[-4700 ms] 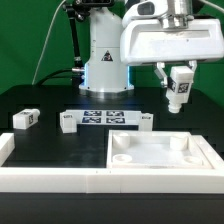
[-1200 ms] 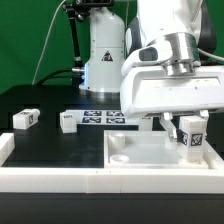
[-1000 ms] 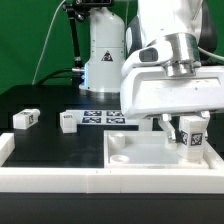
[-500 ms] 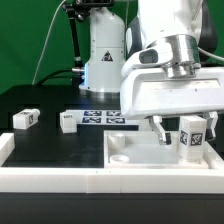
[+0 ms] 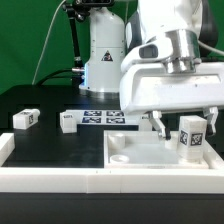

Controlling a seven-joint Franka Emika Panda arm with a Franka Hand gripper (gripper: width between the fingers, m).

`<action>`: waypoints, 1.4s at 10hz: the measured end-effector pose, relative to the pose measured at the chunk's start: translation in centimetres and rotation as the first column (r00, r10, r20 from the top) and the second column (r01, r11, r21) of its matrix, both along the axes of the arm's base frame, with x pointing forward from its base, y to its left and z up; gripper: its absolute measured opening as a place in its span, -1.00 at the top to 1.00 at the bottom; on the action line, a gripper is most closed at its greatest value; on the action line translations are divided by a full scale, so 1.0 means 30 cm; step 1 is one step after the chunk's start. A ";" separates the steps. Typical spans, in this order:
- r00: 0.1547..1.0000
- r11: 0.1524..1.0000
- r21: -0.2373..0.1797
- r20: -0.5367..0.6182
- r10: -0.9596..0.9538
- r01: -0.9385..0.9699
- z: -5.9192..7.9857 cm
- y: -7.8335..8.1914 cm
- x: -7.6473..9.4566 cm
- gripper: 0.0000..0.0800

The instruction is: Assemble one leg

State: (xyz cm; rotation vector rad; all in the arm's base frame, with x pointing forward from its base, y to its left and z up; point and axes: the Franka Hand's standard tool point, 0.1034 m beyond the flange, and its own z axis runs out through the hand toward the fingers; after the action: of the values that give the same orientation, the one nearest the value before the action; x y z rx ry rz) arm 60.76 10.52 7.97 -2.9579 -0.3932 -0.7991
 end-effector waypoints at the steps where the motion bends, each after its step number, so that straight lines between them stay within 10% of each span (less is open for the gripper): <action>1: 1.000 1.000 -0.003 -0.018 0.003 -0.003 0.022 0.001 0.002 -0.62; 10: 0.825 0.998 -0.054 -0.565 0.003 -0.041 0.004 0.026 0.026 -0.62; 14: 0.843 0.998 -0.049 -0.539 0.012 -0.046 -0.003 0.016 0.056 -0.60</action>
Offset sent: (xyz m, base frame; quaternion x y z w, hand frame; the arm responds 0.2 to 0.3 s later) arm 0.0000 0.0000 0.0000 0.0000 -0.1593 0.0000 0.9872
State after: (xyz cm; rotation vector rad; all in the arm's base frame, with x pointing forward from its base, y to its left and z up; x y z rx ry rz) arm 62.43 11.00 7.89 -3.0396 -0.4210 0.0748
